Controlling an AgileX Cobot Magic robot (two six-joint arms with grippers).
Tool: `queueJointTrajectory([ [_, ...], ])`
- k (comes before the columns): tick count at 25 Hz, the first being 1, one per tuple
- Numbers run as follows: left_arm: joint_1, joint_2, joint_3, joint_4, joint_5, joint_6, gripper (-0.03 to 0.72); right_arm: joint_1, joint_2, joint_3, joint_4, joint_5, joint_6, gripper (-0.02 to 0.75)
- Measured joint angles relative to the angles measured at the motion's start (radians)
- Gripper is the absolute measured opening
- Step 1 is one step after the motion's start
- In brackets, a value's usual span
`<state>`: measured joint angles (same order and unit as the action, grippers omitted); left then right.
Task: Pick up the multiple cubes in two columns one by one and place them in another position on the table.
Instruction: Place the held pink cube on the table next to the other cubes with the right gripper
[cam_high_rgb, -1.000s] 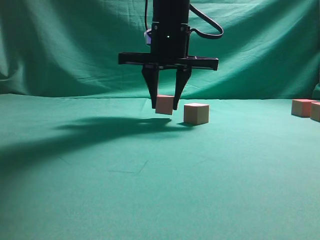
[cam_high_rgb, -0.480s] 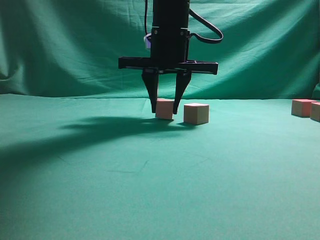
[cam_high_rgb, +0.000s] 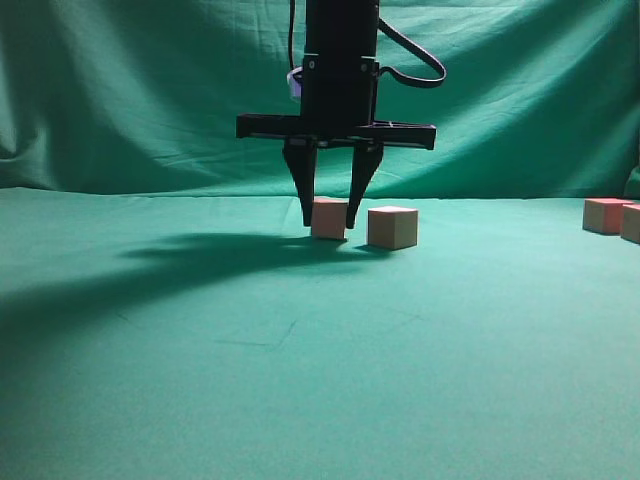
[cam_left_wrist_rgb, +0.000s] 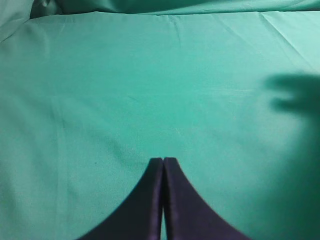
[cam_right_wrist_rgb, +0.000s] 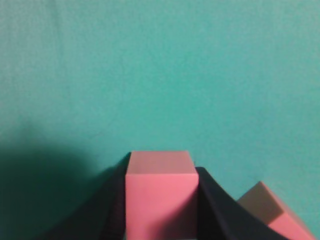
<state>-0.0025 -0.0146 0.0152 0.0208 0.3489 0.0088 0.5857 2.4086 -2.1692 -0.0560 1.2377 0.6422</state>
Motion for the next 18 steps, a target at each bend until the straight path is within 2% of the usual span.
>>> queueJointTrajectory([
  [18, 0.0, 0.0, 0.0, 0.0, 0.0, 0.0, 0.0, -0.001, 0.0, 0.0, 0.007, 0.0, -0.027, 0.262],
])
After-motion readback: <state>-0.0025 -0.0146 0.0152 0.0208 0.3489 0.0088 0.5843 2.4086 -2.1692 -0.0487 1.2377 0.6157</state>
